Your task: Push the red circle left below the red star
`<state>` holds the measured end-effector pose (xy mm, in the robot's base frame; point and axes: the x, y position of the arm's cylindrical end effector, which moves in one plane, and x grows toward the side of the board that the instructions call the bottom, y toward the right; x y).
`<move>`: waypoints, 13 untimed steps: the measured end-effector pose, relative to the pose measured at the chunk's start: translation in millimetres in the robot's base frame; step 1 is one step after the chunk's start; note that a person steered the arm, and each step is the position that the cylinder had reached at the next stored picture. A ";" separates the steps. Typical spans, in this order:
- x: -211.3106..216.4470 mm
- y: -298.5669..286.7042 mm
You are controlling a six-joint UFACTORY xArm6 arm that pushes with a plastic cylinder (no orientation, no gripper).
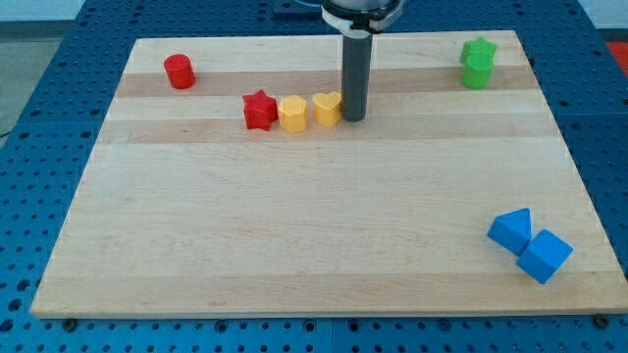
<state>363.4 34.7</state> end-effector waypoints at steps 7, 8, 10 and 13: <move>-171.1 -249.8; -171.2 -317.9; -140.9 -337.3; -84.3 -300.9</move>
<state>279.1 -266.2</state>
